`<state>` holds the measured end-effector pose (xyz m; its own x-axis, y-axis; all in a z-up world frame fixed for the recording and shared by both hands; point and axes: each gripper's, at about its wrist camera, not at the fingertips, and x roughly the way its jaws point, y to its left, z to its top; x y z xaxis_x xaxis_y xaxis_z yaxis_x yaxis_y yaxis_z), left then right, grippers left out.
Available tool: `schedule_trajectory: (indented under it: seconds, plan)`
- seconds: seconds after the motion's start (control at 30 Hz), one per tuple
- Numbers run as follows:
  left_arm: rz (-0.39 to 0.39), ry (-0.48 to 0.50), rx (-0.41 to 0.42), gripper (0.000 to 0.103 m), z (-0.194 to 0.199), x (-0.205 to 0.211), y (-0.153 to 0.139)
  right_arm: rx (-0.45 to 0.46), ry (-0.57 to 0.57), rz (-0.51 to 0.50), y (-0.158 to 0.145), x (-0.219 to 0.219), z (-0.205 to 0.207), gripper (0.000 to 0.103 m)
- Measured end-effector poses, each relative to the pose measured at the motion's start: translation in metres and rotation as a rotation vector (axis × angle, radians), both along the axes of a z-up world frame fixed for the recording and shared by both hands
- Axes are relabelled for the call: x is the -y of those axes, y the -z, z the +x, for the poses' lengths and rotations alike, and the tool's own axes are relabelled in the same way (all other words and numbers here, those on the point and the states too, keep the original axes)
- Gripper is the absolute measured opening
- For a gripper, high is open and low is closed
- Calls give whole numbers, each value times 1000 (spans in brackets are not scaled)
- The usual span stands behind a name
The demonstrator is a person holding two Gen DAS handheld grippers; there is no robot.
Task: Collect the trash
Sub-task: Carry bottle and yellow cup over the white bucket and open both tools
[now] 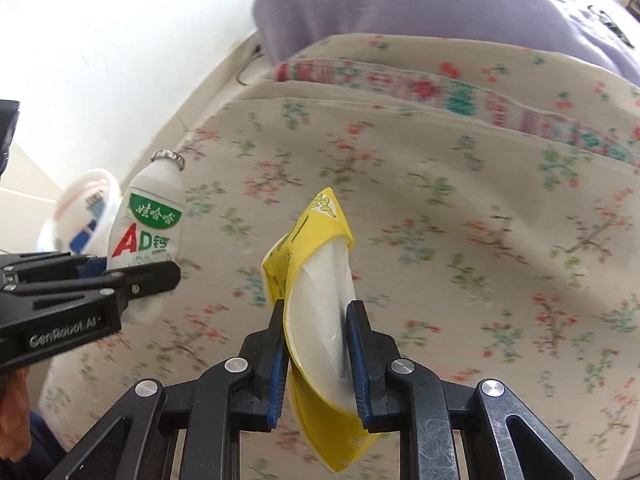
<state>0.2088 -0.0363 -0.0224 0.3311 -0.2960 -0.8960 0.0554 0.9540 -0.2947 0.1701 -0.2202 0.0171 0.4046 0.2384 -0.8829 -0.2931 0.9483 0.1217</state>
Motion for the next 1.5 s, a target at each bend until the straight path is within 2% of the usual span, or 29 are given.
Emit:
schedule_trajectory:
  seconds: [0.27,0.4,0.57,0.8,0.93,1.0,1.03,1.07,1.2,1.33,1.5]
  plan:
    - [-84,-144,-70,26,-3,-96,1,25,-29,40,0,-43,4,24]
    - [-124,-261,-75,26,-9,-161,-2,39,-28,50,4,-66,8,24]
    - [-148,-361,-68,26,-17,-217,-2,59,-55,68,5,-95,7,24]
    - [-150,-395,-114,26,-19,-239,17,130,-83,67,5,-134,3,24]
    - [-137,-421,-170,27,-6,-250,41,139,-96,93,4,-150,2,24]
    - [-86,-451,-210,36,-2,-253,53,136,-101,99,4,-157,-1,24]
    - [-70,-460,-224,47,-2,-254,57,132,-104,102,5,-159,-1,24]
    - [-76,-464,-228,51,-3,-255,60,131,-106,104,6,-162,-1,24]
    - [-144,-455,-186,51,-9,-261,45,125,-114,105,8,-170,-3,24]
    - [-167,-534,-112,51,-20,-278,16,124,-130,102,9,-179,-4,24]
    - [-208,-629,-111,51,-32,-300,10,128,-168,140,10,-207,-4,25]
